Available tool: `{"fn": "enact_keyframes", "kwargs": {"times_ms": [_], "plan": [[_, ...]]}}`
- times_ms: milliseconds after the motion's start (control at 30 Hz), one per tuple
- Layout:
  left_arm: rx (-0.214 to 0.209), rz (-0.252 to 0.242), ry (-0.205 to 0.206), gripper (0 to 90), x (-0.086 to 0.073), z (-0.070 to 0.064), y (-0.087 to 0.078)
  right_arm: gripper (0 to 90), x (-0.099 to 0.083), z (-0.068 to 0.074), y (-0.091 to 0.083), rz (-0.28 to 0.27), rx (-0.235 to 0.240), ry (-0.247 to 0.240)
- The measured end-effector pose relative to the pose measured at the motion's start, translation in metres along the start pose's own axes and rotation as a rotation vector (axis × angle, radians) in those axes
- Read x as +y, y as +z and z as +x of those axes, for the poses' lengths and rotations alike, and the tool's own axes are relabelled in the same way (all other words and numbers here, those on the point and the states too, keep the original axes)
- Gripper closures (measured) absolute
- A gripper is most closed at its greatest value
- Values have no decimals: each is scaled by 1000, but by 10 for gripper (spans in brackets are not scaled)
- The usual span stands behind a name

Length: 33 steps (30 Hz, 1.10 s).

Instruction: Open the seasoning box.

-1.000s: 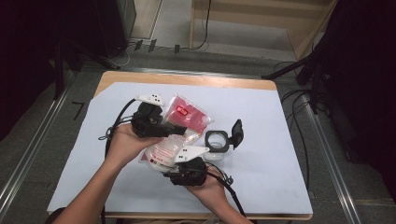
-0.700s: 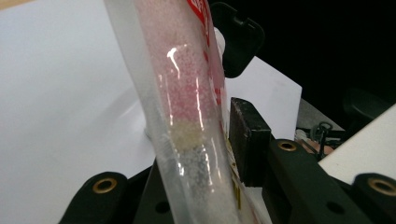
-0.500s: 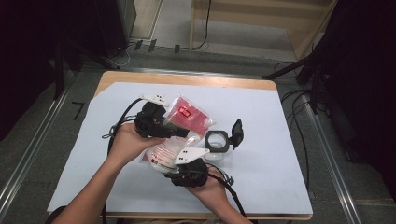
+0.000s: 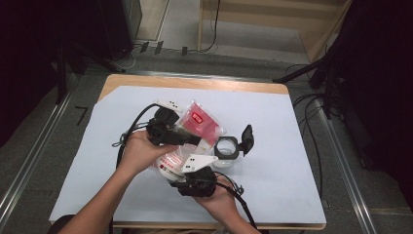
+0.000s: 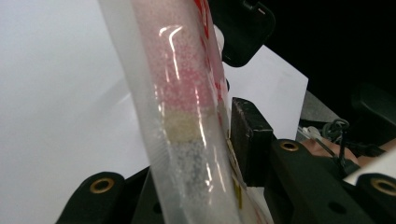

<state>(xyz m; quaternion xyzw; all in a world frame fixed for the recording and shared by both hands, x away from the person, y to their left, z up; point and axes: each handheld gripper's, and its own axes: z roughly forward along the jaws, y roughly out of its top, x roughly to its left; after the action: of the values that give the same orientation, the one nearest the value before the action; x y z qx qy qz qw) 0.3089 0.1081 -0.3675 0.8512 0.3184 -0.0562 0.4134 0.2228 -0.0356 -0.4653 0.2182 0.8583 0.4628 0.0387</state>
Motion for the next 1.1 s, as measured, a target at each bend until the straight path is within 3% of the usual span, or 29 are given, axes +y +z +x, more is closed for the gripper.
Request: {"fn": "enact_keyframes", "kwargs": {"times_ms": [67, 167, 233, 367, 500, 533, 600, 700, 867, 1000, 1100], "plan": [[7, 3, -34, 771, 2, 0, 2, 600, 0, 4, 2, 0, -29, 7], [-59, 21, -94, 757, 4, 2, 7, 590, 3, 10, 3, -1, -59, -7], [-42, 37, -100, 752, 6, -1, 9, 586, 4, 13, 5, 12, -94, -16], [-25, 78, -107, 727, 13, -2, 13, 588, 5, 8, 6, 0, -56, 46], [-35, 74, -126, 709, 17, -4, 12, 588, 7, 7, 2, -14, -47, 75], [-26, 94, -134, 701, 20, -6, 12, 587, 7, 6, 1, -21, -35, 97], [-15, 92, -141, 692, 22, -7, 12, 587, 8, 7, 1, -20, -34, 108], [-40, 65, -192, 652, 23, -5, 8, 591, 9, 3, -1, -42, -19, 156], [-10, 46, -151, 645, 19, -10, -1, 597, 8, -4, -5, -76, -29, 193], [12, 75, -156, 712, 18, -11, -4, 599, 9, -4, -5, -80, -15, 180], [35, 87, -138, 748, 18, -12, 0, 598, 12, 3, 0, -69, 5, 134]]}}
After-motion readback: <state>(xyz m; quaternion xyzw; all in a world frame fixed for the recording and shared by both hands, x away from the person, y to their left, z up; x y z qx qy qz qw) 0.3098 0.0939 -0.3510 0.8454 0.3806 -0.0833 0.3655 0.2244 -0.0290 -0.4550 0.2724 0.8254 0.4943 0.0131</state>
